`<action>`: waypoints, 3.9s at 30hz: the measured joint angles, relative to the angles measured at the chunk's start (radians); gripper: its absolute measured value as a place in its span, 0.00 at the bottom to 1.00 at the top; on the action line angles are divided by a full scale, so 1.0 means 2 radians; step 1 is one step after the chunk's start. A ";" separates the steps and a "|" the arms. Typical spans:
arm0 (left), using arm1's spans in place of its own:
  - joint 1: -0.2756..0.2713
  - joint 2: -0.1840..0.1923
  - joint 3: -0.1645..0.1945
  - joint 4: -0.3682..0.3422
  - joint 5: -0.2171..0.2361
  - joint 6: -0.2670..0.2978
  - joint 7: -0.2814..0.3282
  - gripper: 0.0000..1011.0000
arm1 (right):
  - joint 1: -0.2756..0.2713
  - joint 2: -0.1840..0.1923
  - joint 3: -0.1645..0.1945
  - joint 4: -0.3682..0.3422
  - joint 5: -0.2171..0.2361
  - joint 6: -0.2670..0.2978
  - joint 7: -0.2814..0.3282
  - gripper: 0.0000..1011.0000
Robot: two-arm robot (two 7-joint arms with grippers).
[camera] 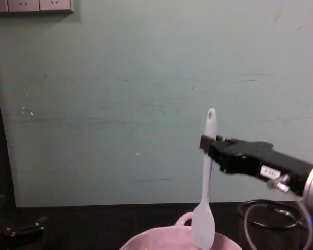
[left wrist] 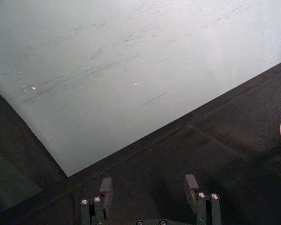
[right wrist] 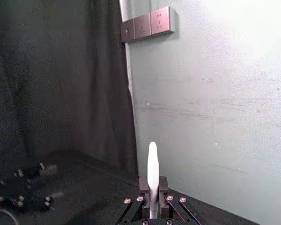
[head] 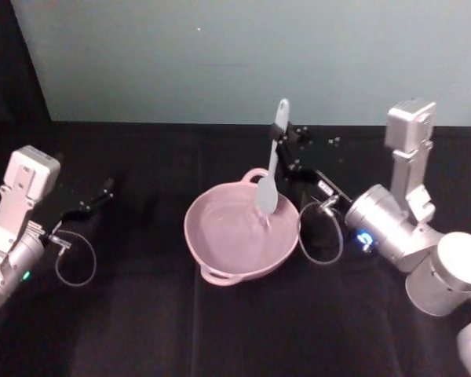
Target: Use the one hand to pick up the spoon and stir the clear water in the bowl.
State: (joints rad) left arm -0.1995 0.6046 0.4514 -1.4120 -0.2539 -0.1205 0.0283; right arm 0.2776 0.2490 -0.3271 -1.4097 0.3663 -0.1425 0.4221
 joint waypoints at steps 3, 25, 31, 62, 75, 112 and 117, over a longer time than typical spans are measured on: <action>0.000 0.000 0.000 0.000 0.000 0.000 0.000 1.00 | -0.006 0.007 0.010 -0.027 0.032 0.038 0.006 0.11; 0.000 0.000 0.000 0.000 0.000 0.000 0.000 1.00 | -0.016 0.072 0.092 -0.110 0.167 0.157 -0.016 0.11; 0.000 0.000 0.000 0.000 0.000 0.000 0.000 1.00 | 0.003 0.073 0.092 -0.069 0.181 0.151 -0.017 0.11; 0.000 0.000 0.000 0.000 0.000 0.000 0.000 1.00 | 0.026 0.081 0.039 0.026 0.214 0.146 -0.011 0.11; 0.000 0.000 0.000 0.000 0.000 0.000 0.000 1.00 | 0.030 0.084 0.023 0.042 0.226 0.143 -0.018 0.11; 0.000 0.000 0.000 0.000 0.000 0.000 0.000 1.00 | 0.032 0.085 0.021 0.047 0.234 0.145 -0.018 0.79; 0.000 0.000 0.000 0.000 0.000 0.000 0.000 1.00 | 0.032 0.093 0.015 0.046 0.222 0.134 -0.019 0.93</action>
State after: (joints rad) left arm -0.1995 0.6047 0.4514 -1.4120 -0.2539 -0.1205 0.0283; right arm 0.3408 0.4341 -0.2963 -1.3176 0.8108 0.1265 0.3842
